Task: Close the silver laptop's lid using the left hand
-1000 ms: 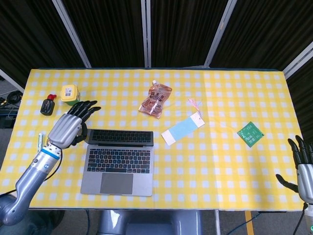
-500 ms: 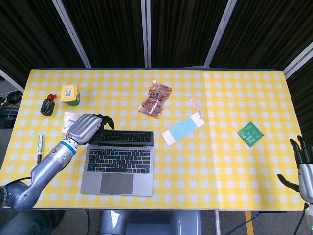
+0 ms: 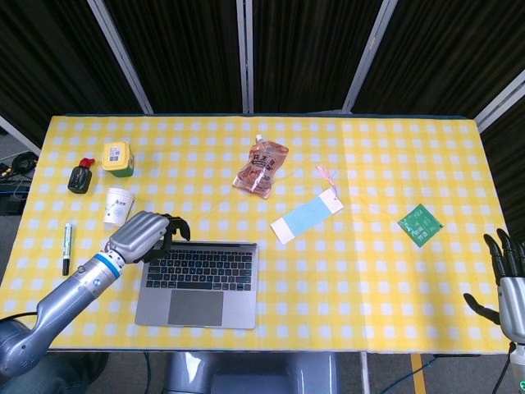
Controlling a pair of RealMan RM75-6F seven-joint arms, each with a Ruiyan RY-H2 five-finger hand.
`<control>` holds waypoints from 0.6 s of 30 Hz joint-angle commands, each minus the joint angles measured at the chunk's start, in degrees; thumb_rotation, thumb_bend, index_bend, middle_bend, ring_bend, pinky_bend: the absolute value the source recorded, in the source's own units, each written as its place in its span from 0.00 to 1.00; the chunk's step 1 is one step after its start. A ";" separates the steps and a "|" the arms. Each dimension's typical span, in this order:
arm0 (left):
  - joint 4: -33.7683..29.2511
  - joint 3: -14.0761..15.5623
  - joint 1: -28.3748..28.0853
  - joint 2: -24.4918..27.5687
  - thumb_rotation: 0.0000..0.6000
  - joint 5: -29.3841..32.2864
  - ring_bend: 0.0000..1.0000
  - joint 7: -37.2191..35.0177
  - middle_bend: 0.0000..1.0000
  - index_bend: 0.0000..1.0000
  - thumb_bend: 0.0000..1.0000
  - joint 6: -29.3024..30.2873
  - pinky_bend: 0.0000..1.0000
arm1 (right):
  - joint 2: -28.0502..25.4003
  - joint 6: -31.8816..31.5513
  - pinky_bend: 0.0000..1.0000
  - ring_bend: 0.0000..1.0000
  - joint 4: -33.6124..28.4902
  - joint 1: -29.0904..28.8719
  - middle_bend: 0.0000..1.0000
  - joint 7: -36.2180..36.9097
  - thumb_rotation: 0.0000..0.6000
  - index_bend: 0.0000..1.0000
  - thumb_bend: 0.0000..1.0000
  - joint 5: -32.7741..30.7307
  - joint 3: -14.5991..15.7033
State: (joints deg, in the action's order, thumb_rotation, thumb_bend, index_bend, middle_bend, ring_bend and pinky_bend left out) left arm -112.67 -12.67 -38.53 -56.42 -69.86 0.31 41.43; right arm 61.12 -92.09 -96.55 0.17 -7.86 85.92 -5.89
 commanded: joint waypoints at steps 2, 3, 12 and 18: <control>-2.58 2.20 1.75 2.31 1.00 -4.95 0.37 -2.50 0.38 0.42 1.00 0.34 0.42 | 0.01 -0.36 0.00 0.00 -0.22 0.13 0.00 -0.32 1.00 0.07 0.00 0.20 0.02; -2.77 2.54 2.00 2.53 1.00 -5.90 0.37 -2.83 0.38 0.42 1.00 0.54 0.42 | 0.00 -0.42 0.00 0.00 -0.26 0.15 0.00 -0.36 1.00 0.07 0.00 0.26 0.04; -3.78 8.03 4.09 2.89 1.00 -14.43 0.37 -5.03 0.38 0.42 1.00 0.65 0.42 | -0.02 -0.80 0.00 0.00 -0.54 0.35 0.00 -0.88 1.00 0.07 0.00 0.72 0.26; -0.22 11.49 5.88 -1.48 1.00 -18.66 0.37 -5.62 0.38 0.42 1.00 2.87 0.41 | -0.03 -0.90 0.00 0.00 -0.51 0.44 0.00 -0.92 1.00 0.07 0.00 0.68 0.26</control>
State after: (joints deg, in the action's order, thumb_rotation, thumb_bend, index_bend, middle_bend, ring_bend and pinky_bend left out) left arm -114.07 -2.23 -33.33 -56.56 -87.70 -5.06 43.59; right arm 61.09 -92.99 -97.06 0.61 -8.78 86.60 -5.64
